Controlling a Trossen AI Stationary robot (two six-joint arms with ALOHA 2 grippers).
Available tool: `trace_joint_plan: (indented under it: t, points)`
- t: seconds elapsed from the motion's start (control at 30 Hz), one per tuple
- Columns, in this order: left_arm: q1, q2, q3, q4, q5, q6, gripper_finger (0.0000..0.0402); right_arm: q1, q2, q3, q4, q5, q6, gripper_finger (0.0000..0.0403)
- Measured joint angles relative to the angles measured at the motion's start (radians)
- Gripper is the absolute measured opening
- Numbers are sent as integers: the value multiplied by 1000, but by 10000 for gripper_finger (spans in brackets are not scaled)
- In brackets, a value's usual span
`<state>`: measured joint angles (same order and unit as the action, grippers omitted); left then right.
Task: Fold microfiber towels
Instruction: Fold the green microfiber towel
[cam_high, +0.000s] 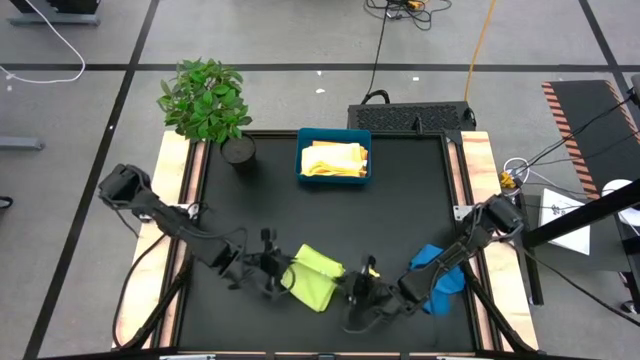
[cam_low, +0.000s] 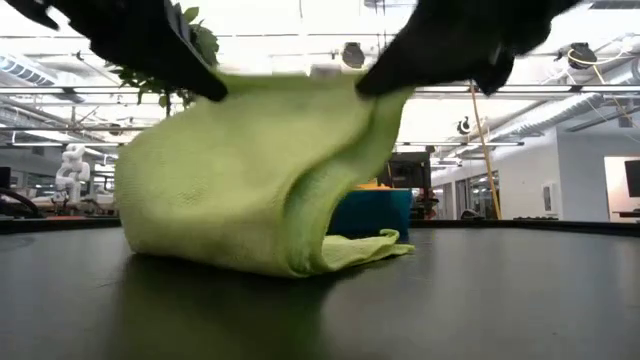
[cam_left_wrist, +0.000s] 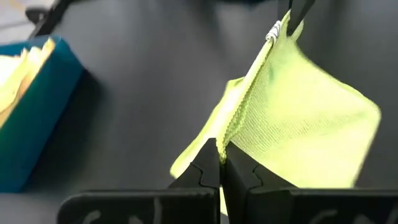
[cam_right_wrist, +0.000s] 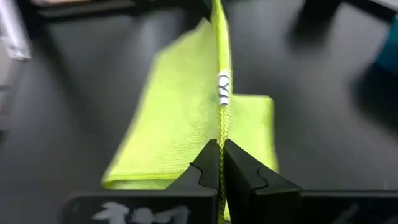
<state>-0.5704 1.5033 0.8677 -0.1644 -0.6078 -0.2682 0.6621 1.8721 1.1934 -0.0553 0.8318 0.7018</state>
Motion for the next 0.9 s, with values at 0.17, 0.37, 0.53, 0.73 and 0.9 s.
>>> trace_joint_plan:
  t: [0.17,0.37,0.53,0.73,0.9]
  points:
    - [74,17,0,-14,78,0,1,-35,0,0,-78,-28,71,0]
    - [142,68,0,-18,151,-1,2,-78,5,-63,-63,-105,146,0]
    - [174,115,0,-14,203,-5,2,-100,7,-174,105,-152,158,0]
    - [193,142,0,-25,268,-30,7,-120,8,-274,286,-187,145,0]
    - [193,141,0,-22,281,-48,9,-126,8,-303,343,-209,113,12]
